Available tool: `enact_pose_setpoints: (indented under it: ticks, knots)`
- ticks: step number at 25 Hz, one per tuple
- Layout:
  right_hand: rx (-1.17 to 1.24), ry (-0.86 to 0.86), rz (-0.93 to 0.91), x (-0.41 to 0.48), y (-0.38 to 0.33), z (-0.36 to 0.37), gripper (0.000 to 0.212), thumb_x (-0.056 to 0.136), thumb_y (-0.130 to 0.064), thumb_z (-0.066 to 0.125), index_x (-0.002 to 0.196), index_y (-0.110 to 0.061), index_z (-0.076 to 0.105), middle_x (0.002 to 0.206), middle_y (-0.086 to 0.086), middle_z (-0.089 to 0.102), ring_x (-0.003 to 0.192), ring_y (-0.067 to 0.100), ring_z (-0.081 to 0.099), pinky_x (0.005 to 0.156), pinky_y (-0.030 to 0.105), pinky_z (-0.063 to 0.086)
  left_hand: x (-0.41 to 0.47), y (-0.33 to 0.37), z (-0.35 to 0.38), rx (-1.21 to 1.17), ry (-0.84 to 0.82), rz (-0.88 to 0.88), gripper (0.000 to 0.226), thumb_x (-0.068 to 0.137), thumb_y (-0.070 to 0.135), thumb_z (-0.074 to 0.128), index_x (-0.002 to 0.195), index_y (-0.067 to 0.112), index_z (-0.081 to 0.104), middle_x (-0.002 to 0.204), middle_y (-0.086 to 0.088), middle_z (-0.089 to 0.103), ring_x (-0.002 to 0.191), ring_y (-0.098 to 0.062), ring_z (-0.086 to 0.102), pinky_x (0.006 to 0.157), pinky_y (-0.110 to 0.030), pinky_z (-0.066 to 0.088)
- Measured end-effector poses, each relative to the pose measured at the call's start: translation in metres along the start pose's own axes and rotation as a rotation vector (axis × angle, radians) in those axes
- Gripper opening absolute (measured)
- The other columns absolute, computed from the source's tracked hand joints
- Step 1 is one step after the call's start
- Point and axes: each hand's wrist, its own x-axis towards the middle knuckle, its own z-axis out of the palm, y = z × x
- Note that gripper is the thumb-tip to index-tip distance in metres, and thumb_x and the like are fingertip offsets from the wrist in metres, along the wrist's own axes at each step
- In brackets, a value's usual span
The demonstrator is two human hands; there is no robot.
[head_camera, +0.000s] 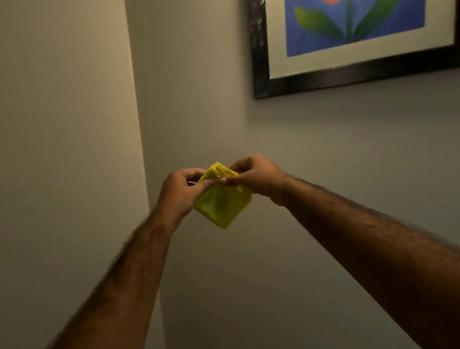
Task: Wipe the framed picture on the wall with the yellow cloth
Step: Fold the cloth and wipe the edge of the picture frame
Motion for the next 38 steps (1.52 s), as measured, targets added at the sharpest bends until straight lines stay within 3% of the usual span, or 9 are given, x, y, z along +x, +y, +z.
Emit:
enact_pose_setpoints:
  ticks: [5, 8, 11, 16, 23, 27, 29, 33, 38]
  knots:
    - [0.236, 0.02, -0.041, 0.01, -0.046, -0.087, 0.038, 0.087, -0.013, 0.076, 0.123, -0.004, 0.067, 0.119, 0.014, 0.074, 0.093, 0.019, 0.074, 0.069, 0.026, 0.064, 0.051, 0.078, 0.022, -0.036, 0.276, 0.178, 0.034, 0.085, 0.031, 0.08, 0.111, 0.011, 0.072, 0.104, -0.01, 0.074, 0.096, -0.026, 0.069, 0.078, -0.031, 0.055]
    - [0.195, 0.118, -0.091, 0.021, -0.074, -0.118, 0.039, 0.089, -0.016, 0.076, 0.123, -0.001, 0.068, 0.116, 0.016, 0.075, 0.101, 0.028, 0.076, 0.082, 0.037, 0.065, 0.058, 0.104, 0.034, 0.462, 0.511, 0.701, 0.052, 0.09, 0.04, 0.073, 0.131, 0.01, 0.061, 0.136, -0.014, 0.062, 0.123, -0.029, 0.059, 0.1, -0.036, 0.052]
    - [0.184, 0.181, -0.126, 0.032, -0.1, -0.139, 0.033, 0.089, -0.015, 0.075, 0.116, 0.003, 0.07, 0.106, 0.018, 0.077, 0.097, 0.029, 0.077, 0.089, 0.044, 0.063, 0.064, 0.117, 0.048, 0.864, 0.316, 1.087, 0.086, 0.09, 0.062, 0.063, 0.148, 0.001, 0.047, 0.159, -0.02, 0.044, 0.148, -0.035, 0.04, 0.123, -0.046, 0.034]
    - [0.199, 0.185, -0.222, 0.046, -0.134, -0.17, 0.035, 0.094, -0.019, 0.069, 0.117, 0.006, 0.07, 0.1, 0.017, 0.073, 0.088, 0.024, 0.073, 0.084, 0.038, 0.064, 0.105, 0.149, 0.075, 0.986, 0.422, 1.065, 0.053, 0.104, 0.011, 0.048, 0.152, -0.007, 0.035, 0.159, -0.029, 0.037, 0.149, -0.043, 0.036, 0.119, -0.057, 0.038]
    - [0.337, 0.165, -0.428, 0.051, -0.144, -0.238, 0.037, 0.098, -0.007, 0.056, 0.135, -0.003, 0.06, 0.129, 0.014, 0.069, 0.121, 0.026, 0.066, 0.107, 0.039, 0.051, 0.199, 0.178, 0.088, 1.272, 0.597, 1.034, 0.052, 0.106, 0.006, 0.013, 0.153, -0.008, 0.033, 0.157, -0.029, 0.04, 0.146, -0.042, 0.041, 0.118, -0.05, 0.042]
    - [-0.639, 0.949, -0.56, 0.035, -0.106, -0.321, 0.049, 0.094, -0.018, 0.055, 0.142, -0.01, 0.057, 0.144, 0.013, 0.061, 0.136, 0.029, 0.055, 0.111, 0.036, 0.043, 0.243, 0.186, 0.103, 1.08, 0.566, 1.004, 0.05, 0.102, -0.002, 0.023, 0.148, -0.012, 0.039, 0.154, -0.033, 0.042, 0.144, -0.046, 0.043, 0.119, -0.054, 0.039]
    - [-1.009, 1.095, -0.5, 0.024, -0.082, -0.365, 0.062, 0.094, -0.03, 0.05, 0.151, -0.006, 0.046, 0.159, 0.018, 0.043, 0.151, 0.032, 0.036, 0.123, 0.043, 0.029, 0.253, 0.178, 0.113, 0.959, 0.527, 0.977, 0.053, 0.1, -0.003, 0.022, 0.15, -0.011, 0.035, 0.158, -0.032, 0.035, 0.149, -0.046, 0.036, 0.124, -0.054, 0.031]
    - [-1.126, 1.014, -0.217, 0.017, -0.037, -0.409, 0.097, 0.09, -0.072, 0.024, 0.163, -0.009, 0.014, 0.174, 0.008, 0.006, 0.161, 0.023, 0.004, 0.129, 0.046, 0.012, 0.254, 0.165, 0.128, 0.72, 0.408, 0.846, 0.063, 0.105, 0.024, 0.039, 0.159, -0.001, 0.019, 0.17, -0.019, 0.015, 0.16, -0.033, 0.013, 0.131, -0.045, 0.01]
    - [-1.134, 1.02, -0.282, 0.026, -0.009, -0.402, 0.11, 0.086, -0.085, 0.015, 0.164, -0.01, -0.003, 0.173, 0.005, -0.011, 0.16, 0.017, -0.009, 0.129, 0.038, 0.002, 0.222, 0.132, 0.137, 0.669, 0.393, 0.842, 0.093, 0.096, 0.071, 0.018, 0.162, 0.006, 0.014, 0.173, -0.011, 0.007, 0.161, -0.022, 0.003, 0.132, -0.039, 0.004]
